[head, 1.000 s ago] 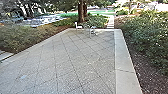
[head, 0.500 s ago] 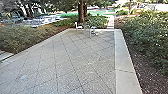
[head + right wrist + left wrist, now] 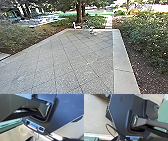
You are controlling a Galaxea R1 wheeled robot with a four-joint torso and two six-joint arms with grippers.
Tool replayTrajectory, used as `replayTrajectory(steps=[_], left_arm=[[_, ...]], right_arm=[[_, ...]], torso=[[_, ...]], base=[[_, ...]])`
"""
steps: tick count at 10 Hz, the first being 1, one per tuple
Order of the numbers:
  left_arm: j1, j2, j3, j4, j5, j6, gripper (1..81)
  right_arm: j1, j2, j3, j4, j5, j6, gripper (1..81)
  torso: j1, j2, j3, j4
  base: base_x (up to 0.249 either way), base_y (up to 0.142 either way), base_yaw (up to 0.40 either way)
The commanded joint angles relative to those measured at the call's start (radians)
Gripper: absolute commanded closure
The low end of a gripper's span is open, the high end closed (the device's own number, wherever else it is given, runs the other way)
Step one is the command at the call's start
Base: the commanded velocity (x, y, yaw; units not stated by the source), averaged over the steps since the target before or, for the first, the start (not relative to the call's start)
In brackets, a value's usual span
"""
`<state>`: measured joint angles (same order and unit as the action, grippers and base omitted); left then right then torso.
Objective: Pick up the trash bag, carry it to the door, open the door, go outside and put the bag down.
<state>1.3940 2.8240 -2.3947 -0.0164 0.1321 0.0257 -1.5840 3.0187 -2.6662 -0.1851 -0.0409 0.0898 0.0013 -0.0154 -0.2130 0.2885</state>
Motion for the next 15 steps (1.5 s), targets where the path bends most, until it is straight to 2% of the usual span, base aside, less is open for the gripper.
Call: replayTrajectory(steps=[1, 2, 3, 4, 5, 6, 8, 9, 10, 11, 12, 15], left_arm=[[0.041, 0.026, 0.005, 0.084, 0.026, 0.006, 1.0], [0.062, 0.032, 0.005, 0.101, 0.026, 0.006, 1.0], [0.078, 0.037, 0.005, 0.104, 0.026, 0.006, 1.0], [0.087, 0.040, 0.005, 0.110, 0.024, 0.008, 1.0], [0.095, 0.043, 0.005, 0.111, 0.024, 0.006, 1.0], [0.101, 0.049, 0.000, 0.113, 0.024, 0.006, 1.0], [0.115, 0.083, -0.064, 0.116, 0.024, 0.006, 1.0], [0.119, 0.114, -0.119, 0.116, 0.023, 0.008, 1.0], [0.128, 0.141, -0.178, 0.116, -0.006, 0.008, 1.0], [0.136, 0.164, -0.227, 0.116, -0.046, 0.007, 1.0], [0.142, 0.178, -0.253, 0.116, -0.055, 0.006, 1.0], [0.151, 0.183, -0.276, 0.113, -0.129, 0.006, 1.0]], right_arm=[[0.011, 0.008, 0.008, 0.007, -0.067, -0.001, 1.0], [0.011, 0.008, 0.008, 0.007, -0.067, -0.001, 1.0], [0.011, 0.007, 0.008, 0.007, -0.067, -0.001, 1.0], [0.011, 0.008, 0.008, 0.007, -0.067, -0.001, 1.0], [0.011, 0.008, 0.008, 0.007, -0.067, -0.001, 1.0], [0.011, 0.008, 0.008, 0.007, -0.067, -0.001, 1.0], [0.011, 0.008, 0.009, 0.006, -0.067, -0.001, 1.0], [0.011, 0.008, 0.011, 0.006, -0.067, -0.001, 1.0], [0.011, 0.013, 0.014, -0.003, -0.067, -0.001, 1.0], [0.009, 0.016, 0.014, -0.008, -0.064, -0.002, 1.0], [0.008, 0.018, 0.011, -0.008, -0.060, -0.002, 1.0], [-0.009, 0.018, 0.008, -0.011, 0.036, -0.004, 1.0]], torso=[[0.000, 0.000, 0.000, -0.085], [0.000, 0.000, 0.000, -0.118], [0.000, 0.000, 0.024, -0.061], [0.000, 0.000, 0.090, -0.089], [0.000, 0.000, 0.105, -0.105], [0.000, 0.000, 0.124, -0.109], [0.000, 0.000, 0.191, -0.110], [-0.001, -0.001, 0.125, -0.110], [-0.001, -0.002, 0.158, -0.110], [-0.001, -0.002, 0.170, -0.111], [-0.001, -0.002, 0.179, -0.111], [-0.001, -0.003, 0.179, -0.111]], base=[[0.000, 0.000, 0.000], [0.000, 0.000, 0.000], [0.000, 0.000, 0.000], [0.000, 0.000, 0.000], [0.000, 0.000, 0.000], [0.000, 0.000, 0.000], [0.000, 0.000, 0.000], [0.000, 0.000, 0.000], [0.000, 0.000, 0.000], [0.000, 0.000, 0.000], [0.000, 0.000, 0.000], [0.000, 0.000, 0.000]])
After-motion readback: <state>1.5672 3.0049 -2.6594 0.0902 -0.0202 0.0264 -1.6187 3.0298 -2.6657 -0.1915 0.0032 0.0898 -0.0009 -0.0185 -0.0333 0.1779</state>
